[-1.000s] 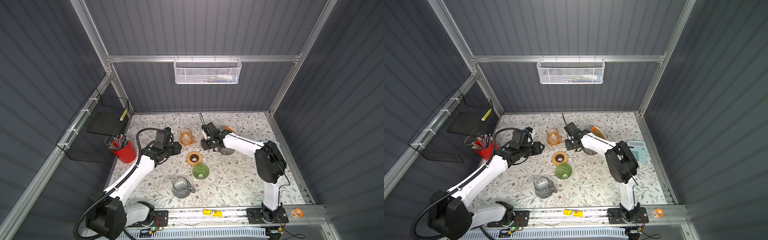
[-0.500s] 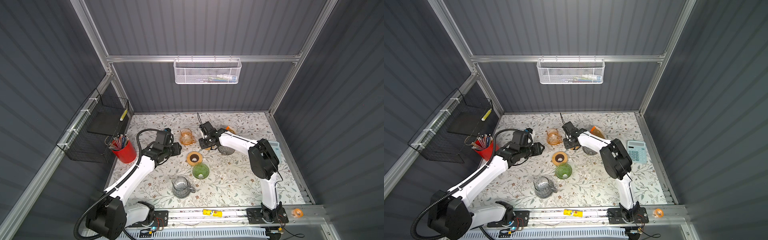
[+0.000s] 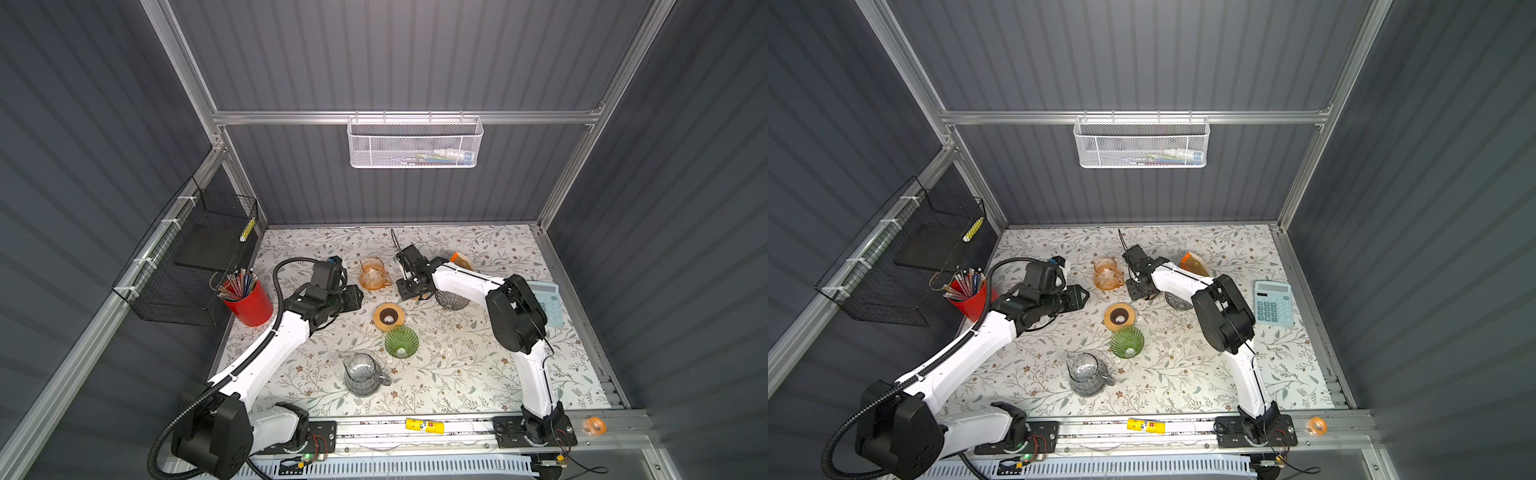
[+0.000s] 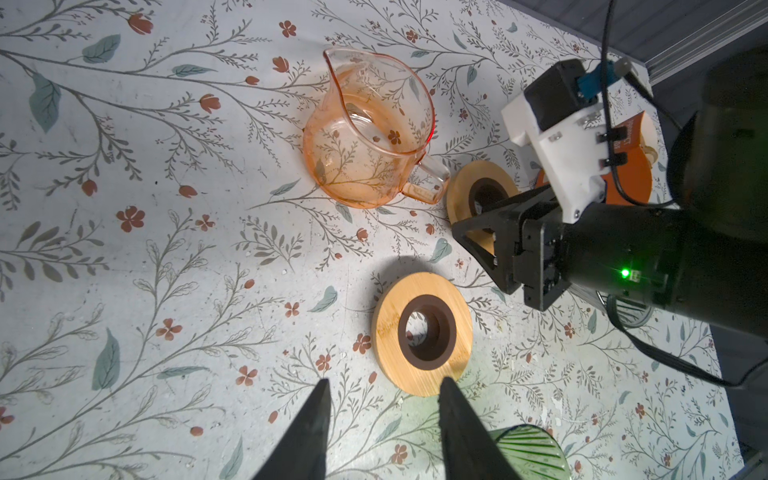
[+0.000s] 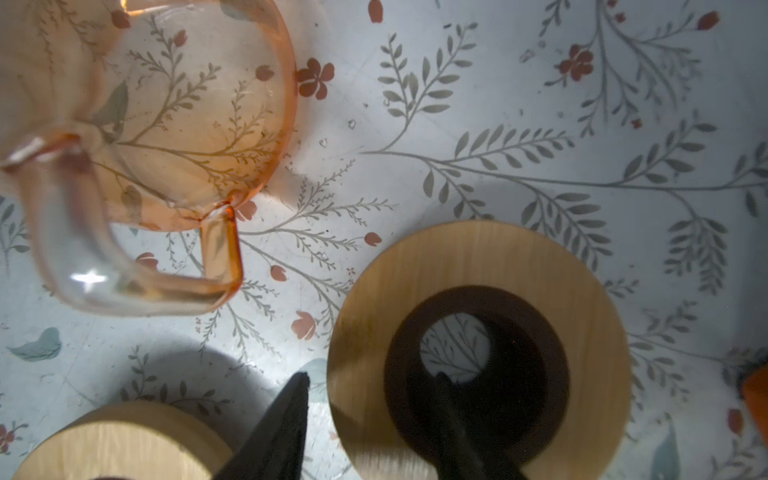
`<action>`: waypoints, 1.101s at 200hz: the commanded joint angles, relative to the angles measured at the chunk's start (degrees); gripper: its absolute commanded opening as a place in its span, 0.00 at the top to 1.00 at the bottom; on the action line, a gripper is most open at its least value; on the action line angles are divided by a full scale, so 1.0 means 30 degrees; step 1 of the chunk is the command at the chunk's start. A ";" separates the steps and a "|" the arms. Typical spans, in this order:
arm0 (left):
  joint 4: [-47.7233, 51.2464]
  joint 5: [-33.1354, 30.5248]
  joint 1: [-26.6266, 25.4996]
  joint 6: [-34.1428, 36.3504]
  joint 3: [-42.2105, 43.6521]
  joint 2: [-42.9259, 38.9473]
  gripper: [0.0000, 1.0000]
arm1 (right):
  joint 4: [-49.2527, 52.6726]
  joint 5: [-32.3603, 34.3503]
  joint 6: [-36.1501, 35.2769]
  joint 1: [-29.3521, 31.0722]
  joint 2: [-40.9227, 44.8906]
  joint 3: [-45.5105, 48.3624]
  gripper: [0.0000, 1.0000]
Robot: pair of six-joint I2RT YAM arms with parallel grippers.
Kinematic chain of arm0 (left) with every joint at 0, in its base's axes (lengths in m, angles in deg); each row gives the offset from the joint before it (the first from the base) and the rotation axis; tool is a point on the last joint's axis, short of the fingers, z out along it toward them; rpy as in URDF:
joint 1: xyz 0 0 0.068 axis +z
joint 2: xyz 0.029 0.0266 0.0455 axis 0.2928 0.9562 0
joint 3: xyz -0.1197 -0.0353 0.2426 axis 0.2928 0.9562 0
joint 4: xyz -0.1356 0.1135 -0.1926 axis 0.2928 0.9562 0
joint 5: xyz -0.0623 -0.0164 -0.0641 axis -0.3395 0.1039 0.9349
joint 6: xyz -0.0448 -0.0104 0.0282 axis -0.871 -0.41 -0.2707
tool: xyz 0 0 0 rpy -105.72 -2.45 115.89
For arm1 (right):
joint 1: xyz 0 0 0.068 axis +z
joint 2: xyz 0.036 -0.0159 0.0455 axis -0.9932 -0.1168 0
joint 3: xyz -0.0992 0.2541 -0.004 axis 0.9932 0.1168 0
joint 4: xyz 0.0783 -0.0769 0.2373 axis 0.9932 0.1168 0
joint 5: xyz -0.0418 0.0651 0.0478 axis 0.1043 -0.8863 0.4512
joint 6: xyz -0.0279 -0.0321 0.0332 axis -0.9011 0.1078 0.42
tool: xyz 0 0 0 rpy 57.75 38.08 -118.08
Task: Place the coffee filter in the dripper
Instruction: 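Grasp the wooden ring stand beside the orange pitcher with the right gripper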
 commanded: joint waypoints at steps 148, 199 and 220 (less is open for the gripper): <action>0.1918 0.1319 0.0035 -0.0185 -0.0390 -0.0855 0.55 | 0.0545 0.0530 -0.0770 -0.0097 -0.1048 -0.0884 0.57; 0.3053 0.1169 0.0035 -0.0212 -0.0507 -0.1401 0.55 | 0.0628 0.0591 -0.0881 -0.0097 -0.1434 -0.1207 0.56; 0.3107 0.1136 0.0035 -0.0285 -0.0506 -0.1523 0.55 | 0.0770 0.0737 -0.0888 -0.0097 -0.1536 -0.1387 0.63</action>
